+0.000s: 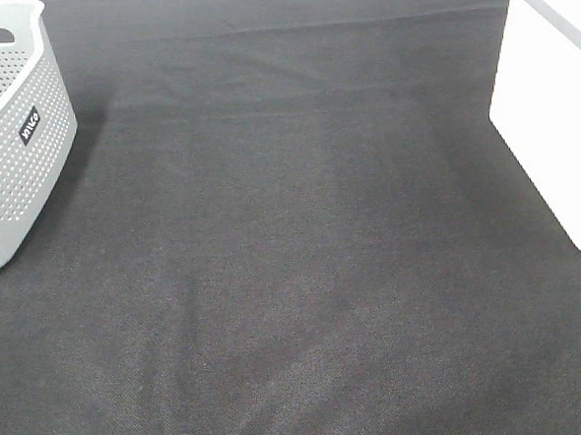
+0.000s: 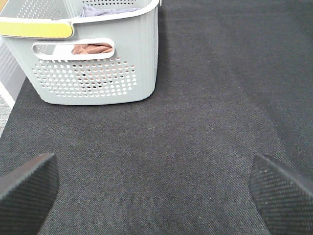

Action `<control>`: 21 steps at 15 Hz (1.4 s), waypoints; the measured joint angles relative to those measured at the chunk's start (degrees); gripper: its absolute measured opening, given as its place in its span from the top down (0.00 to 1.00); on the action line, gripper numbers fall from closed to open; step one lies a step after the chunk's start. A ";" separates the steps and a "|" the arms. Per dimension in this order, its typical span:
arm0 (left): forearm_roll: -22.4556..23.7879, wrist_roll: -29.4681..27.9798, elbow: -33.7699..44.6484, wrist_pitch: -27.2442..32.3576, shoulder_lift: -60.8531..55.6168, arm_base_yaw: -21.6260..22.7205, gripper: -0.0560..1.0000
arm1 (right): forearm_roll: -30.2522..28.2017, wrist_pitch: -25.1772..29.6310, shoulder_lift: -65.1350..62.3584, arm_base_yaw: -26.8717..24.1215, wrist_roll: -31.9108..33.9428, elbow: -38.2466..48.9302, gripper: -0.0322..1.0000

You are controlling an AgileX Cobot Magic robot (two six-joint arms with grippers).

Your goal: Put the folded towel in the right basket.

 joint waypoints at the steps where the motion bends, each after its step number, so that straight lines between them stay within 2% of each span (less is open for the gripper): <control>1: 0.00 0.00 0.00 0.00 0.00 0.00 0.01 | 0.00 0.00 -0.11 0.97 0.00 0.06 0.03; 5: 0.00 0.00 0.00 0.00 0.00 0.00 0.01 | -0.17 -0.40 -0.11 3.95 0.11 0.06 0.04; 21: 0.00 0.00 0.00 0.00 0.00 0.00 0.01 | -1.43 -0.63 -0.11 3.95 1.66 0.06 0.04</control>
